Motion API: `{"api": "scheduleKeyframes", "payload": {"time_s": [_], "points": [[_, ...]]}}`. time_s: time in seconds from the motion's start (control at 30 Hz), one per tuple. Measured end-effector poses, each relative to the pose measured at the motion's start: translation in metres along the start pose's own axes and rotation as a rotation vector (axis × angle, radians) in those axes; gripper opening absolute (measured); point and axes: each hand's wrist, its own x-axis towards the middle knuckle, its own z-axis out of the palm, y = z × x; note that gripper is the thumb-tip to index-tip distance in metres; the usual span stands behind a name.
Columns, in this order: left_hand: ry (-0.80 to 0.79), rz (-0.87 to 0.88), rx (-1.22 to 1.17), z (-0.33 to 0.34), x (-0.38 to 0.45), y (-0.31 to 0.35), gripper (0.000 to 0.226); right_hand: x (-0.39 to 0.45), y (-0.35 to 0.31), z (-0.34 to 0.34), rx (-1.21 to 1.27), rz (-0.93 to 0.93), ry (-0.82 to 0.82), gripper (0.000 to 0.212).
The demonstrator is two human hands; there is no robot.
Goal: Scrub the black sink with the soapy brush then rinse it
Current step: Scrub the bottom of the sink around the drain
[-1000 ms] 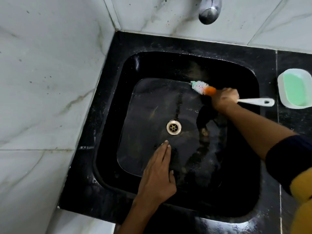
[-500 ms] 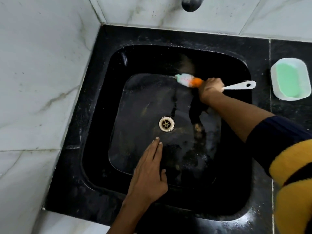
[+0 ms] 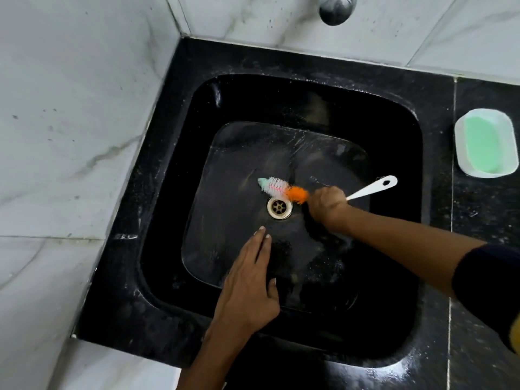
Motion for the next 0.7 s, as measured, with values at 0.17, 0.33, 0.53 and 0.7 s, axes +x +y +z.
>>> {"api": "scheduleKeyframes", "payload": {"time_s": [0.17, 0.33, 0.53, 0.7], "points": [[0.014, -0.013, -0.028, -0.001, 0.000, 0.002, 0.085, 0.000, 0.071, -0.019, 0.303, 0.487, -0.147, 0.048], [-0.006, -0.011, -0.044, -0.002, 0.002, 0.004, 0.083, -0.052, -0.013, 0.043, 0.452, 0.222, -0.262, 0.046], [-0.009, 0.006, -0.052, -0.003, 0.002, 0.005, 0.081, -0.063, 0.003, 0.069, 1.065, 0.620, -0.265, 0.026], [0.007, 0.007, -0.057, -0.002, 0.003, 0.000, 0.081, -0.082, -0.063, 0.083, 0.942, 0.375, -0.292, 0.039]]}}
